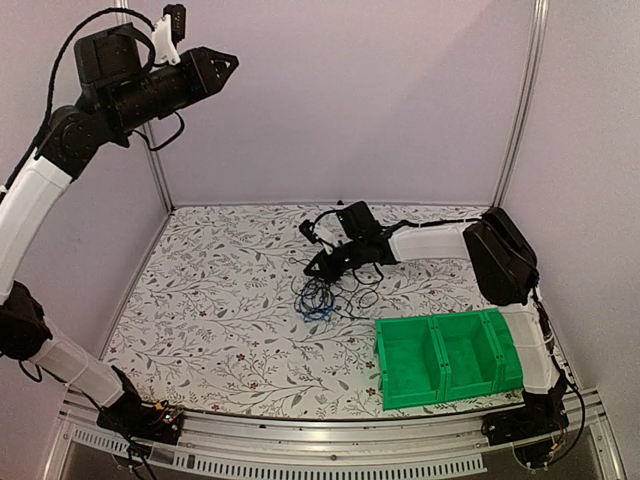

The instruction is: Untangle the cables

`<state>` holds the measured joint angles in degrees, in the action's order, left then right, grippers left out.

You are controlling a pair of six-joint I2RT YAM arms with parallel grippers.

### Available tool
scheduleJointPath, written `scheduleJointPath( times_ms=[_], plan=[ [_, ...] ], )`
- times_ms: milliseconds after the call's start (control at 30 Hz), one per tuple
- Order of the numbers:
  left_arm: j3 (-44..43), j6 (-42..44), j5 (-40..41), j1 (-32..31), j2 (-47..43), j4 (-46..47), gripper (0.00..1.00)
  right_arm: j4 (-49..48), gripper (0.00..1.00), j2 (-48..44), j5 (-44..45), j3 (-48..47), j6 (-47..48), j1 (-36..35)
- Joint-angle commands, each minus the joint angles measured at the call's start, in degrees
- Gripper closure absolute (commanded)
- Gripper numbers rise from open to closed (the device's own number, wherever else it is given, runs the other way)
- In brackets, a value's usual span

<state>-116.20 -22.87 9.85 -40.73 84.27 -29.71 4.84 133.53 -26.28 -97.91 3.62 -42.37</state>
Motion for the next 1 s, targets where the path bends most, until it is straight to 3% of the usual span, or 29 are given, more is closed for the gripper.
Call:
scheduleJointPath(
  times_ms=[0, 67, 133, 267, 633, 767, 900, 967],
  plan=[
    [22.3, 3.7, 1.1, -0.6, -2.2, 7.3, 0.68, 0.9, 1.00, -8.9, -1.8, -1.8, -0.2, -0.1],
    [35.6, 3.8, -0.9, -0.7, -6.2, 16.7, 0.61, 0.9, 1.00, -11.6, -2.4, -2.2, -0.3, -0.1],
    [46.6, 5.3, -4.6, -0.7, -9.4, 25.6, 0.61, 1.0, 1.00, -13.7, -3.7, -2.7, -1.4, -0.1],
    [60.7, 6.0, -4.2, -1.6, -10.8, 38.6, 0.55, 1.1, 1.00, -15.0, -6.0, -3.7, -5.6, 0.0],
    [65.2, 8.2, -3.8, -6.3, 6.3, 55.0, 0.44, 1.4, 1.00, -15.5, -6.1, -4.1, -8.2, 0.0],
    [63.5, 7.2, 1.3, -6.2, 14.9, 60.6, 0.51, 1.4, 1.00, -16.7, -6.6, -4.5, -8.9, 0.0],
    [63.6, 6.4, 2.6, -6.0, 21.6, 67.6, 0.75, 1.9, 1.00, -19.7, -7.9, -5.6, -9.4, 0.6],
    [63.0, 5.7, 2.5, -5.8, 24.9, 69.2, 0.82, 3.1, 1.00, -21.0, -9.6, -7.7, -10.0, 1.6]
  ],
)
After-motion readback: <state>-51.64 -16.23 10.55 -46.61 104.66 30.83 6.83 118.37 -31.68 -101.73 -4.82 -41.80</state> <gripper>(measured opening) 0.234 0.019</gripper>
